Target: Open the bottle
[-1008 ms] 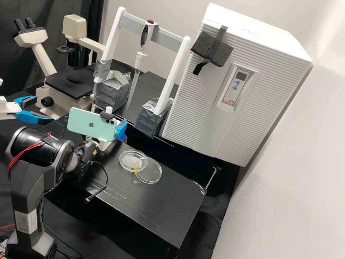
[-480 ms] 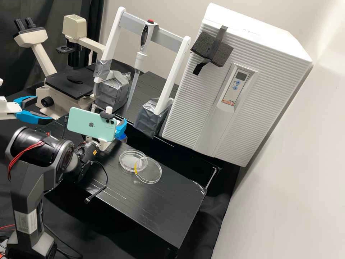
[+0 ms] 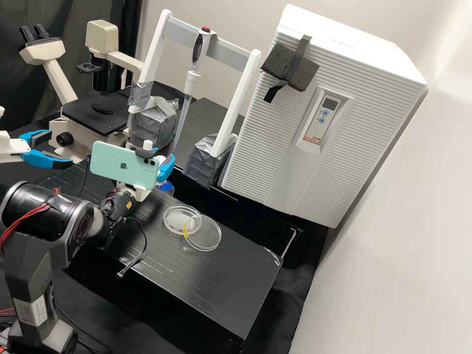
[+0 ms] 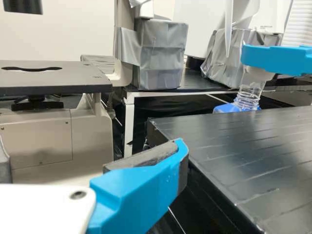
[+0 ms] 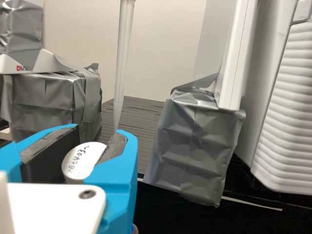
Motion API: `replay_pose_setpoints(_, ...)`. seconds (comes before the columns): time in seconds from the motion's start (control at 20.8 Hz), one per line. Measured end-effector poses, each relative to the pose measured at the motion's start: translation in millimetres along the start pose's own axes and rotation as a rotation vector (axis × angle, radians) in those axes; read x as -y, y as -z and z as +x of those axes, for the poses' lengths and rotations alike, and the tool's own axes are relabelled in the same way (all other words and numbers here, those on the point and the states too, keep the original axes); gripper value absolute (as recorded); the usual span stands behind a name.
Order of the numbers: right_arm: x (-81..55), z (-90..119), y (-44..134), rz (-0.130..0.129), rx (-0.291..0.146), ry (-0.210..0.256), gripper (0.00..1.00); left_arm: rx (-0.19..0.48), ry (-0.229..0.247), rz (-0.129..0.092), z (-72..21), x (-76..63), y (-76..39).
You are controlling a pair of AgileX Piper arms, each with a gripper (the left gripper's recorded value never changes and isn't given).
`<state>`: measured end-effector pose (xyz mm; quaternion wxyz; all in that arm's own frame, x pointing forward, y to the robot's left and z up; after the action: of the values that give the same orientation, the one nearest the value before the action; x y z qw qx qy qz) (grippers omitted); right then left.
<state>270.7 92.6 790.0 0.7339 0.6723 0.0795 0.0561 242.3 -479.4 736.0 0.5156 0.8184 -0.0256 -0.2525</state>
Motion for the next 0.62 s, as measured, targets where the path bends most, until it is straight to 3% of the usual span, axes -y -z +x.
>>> replay_pose_setpoints(0.29,-5.9,-24,3.2,-0.017,-0.045,0.015,0.00,0.001,-0.002,0.000,0.4,-0.4,0.0)
replay_pose_setpoints(0.38,-5.7,-36,4.5,-0.007,-0.057,0.038,0.00,0.000,-0.001,0.000,2.2,-0.2,0.6)
replay_pose_setpoints(0.48,-5.4,-45,4.3,-0.012,-0.067,0.053,0.00,-0.001,0.004,-0.001,3.8,1.2,1.6)
replay_pose_setpoints(0.62,-4.0,-55,-0.1,0.009,-0.048,0.088,0.00,-0.003,0.009,-0.003,4.1,2.4,2.1)
